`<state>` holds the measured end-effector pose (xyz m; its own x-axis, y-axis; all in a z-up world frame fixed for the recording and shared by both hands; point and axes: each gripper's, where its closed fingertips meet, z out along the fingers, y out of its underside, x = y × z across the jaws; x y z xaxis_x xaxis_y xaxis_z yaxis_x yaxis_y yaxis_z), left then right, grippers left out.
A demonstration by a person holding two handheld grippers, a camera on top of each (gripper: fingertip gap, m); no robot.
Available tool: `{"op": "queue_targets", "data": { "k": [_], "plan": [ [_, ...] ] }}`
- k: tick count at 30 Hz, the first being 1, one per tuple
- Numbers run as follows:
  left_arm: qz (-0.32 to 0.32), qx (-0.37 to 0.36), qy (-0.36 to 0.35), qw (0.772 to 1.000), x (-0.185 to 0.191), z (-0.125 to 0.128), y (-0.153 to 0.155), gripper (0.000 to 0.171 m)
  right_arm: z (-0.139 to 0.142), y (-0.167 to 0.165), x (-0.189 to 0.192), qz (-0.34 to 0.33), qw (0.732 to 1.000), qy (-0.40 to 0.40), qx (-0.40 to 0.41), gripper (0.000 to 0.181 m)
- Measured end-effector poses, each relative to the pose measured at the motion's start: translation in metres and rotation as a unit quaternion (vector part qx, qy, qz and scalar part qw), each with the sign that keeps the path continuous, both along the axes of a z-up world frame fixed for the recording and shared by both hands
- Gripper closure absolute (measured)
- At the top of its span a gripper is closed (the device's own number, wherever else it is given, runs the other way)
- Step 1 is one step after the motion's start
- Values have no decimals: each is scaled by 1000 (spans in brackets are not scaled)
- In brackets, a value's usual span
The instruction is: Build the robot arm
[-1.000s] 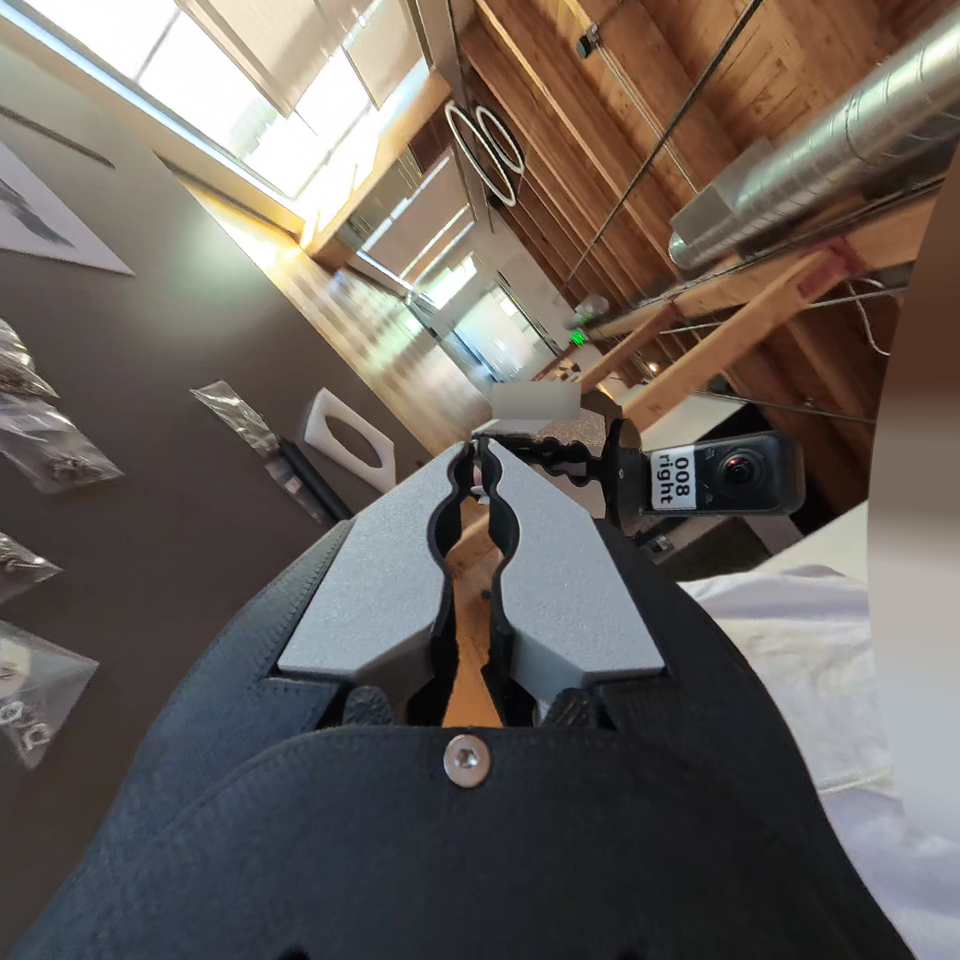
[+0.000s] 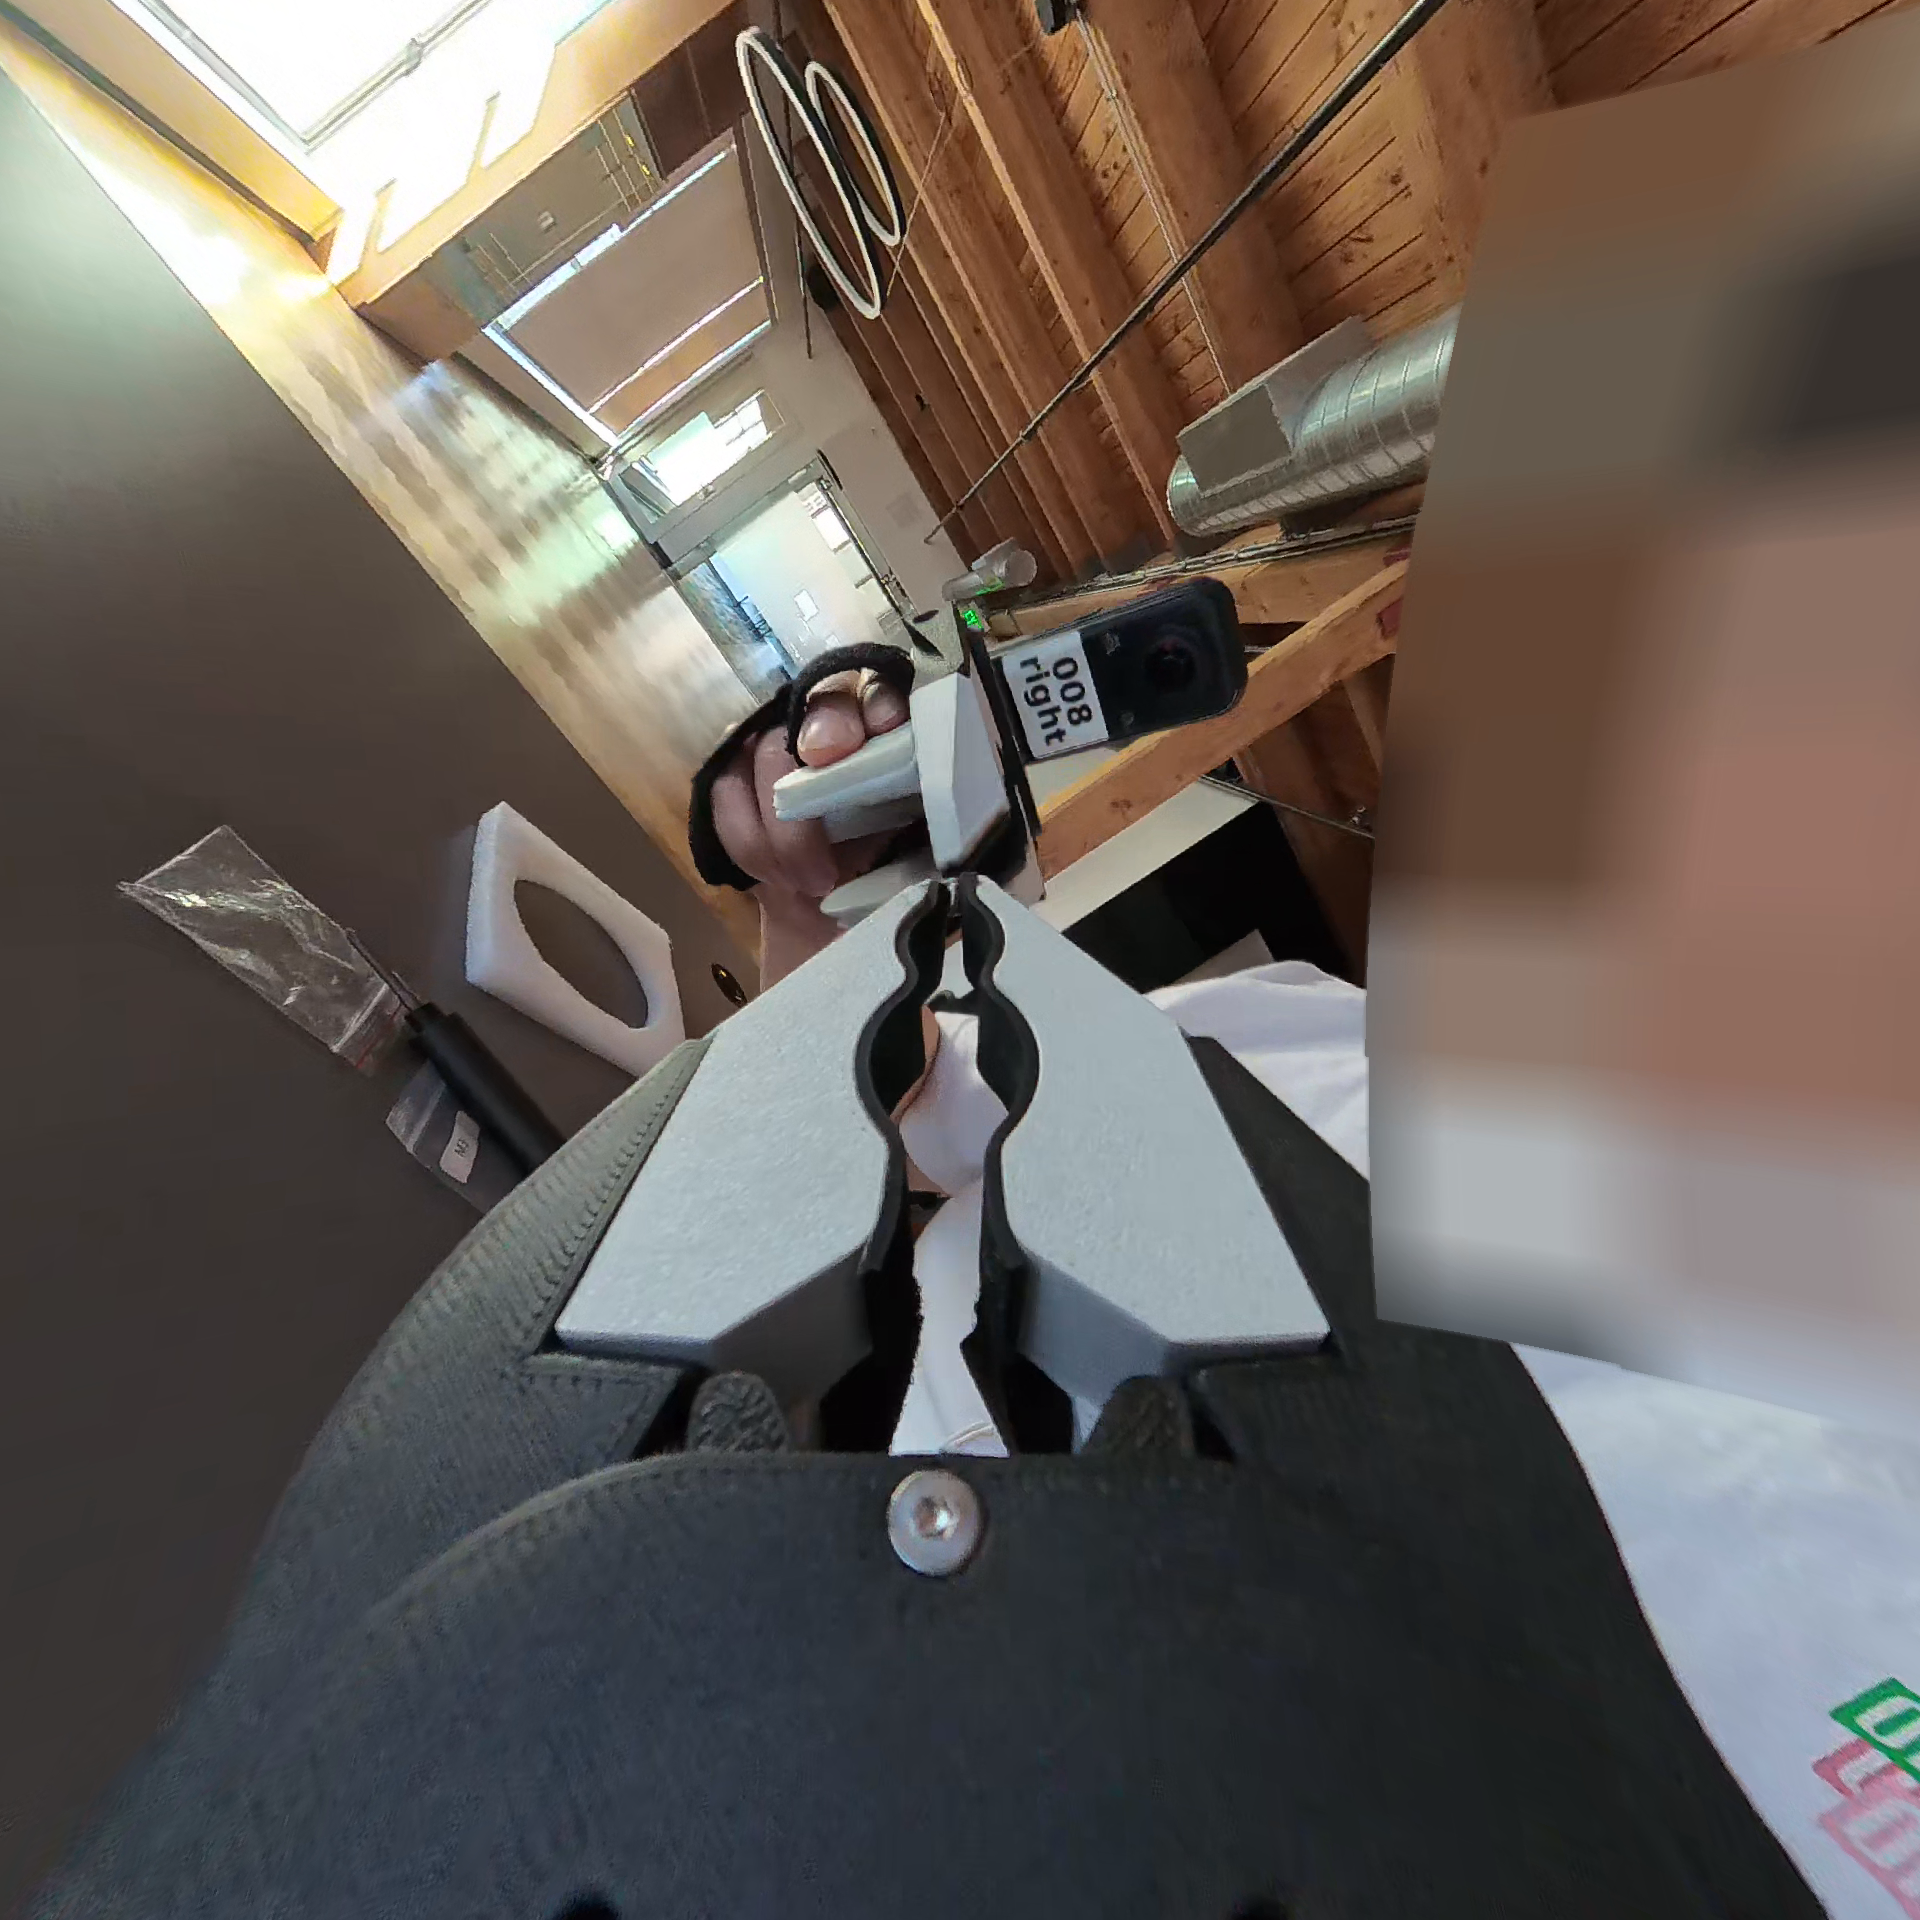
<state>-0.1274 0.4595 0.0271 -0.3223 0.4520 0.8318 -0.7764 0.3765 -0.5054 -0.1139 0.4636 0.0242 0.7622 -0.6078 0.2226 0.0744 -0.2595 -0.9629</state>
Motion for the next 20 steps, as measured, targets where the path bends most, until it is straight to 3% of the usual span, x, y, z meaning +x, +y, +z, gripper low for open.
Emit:
{"op": "queue_targets", "data": {
  "k": [1,11,20],
  "plan": [
    [2,1,0,1000,1,0,1,170,1,1,1,3,1000,-4,-2,180],
    [29,0,5,1000,21,-2,43,170,2,47,22,30,999,-17,-34,177],
    [16,-24,21,999,57,2,132,170,2,140,58,9,997,-34,-74,179]
  ]
}}
